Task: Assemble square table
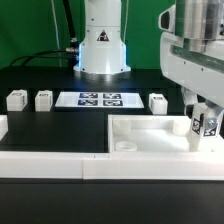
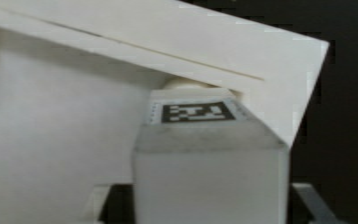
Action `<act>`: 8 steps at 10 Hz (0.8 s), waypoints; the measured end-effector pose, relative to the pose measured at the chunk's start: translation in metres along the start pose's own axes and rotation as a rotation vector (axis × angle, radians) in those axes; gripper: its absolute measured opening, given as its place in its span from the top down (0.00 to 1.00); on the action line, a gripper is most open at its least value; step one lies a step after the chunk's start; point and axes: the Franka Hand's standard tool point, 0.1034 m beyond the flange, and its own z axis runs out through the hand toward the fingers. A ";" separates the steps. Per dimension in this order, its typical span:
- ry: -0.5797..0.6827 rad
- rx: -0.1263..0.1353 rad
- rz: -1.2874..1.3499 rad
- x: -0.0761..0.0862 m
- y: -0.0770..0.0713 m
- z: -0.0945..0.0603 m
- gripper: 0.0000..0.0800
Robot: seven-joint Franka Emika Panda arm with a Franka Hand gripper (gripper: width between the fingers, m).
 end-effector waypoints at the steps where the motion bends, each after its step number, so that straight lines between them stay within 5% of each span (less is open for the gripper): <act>1: 0.000 0.000 0.039 0.000 0.000 0.000 0.64; 4: 0.000 0.001 -0.021 -0.001 0.000 0.000 0.63; 5: -0.002 0.004 -0.172 -0.004 0.000 0.001 0.32; 8: -0.004 0.004 -0.613 -0.011 0.000 0.001 0.21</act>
Offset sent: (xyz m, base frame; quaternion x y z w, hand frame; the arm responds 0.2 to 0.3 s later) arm 0.0000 0.0000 0.0000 0.0000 0.0000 0.0000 1.0000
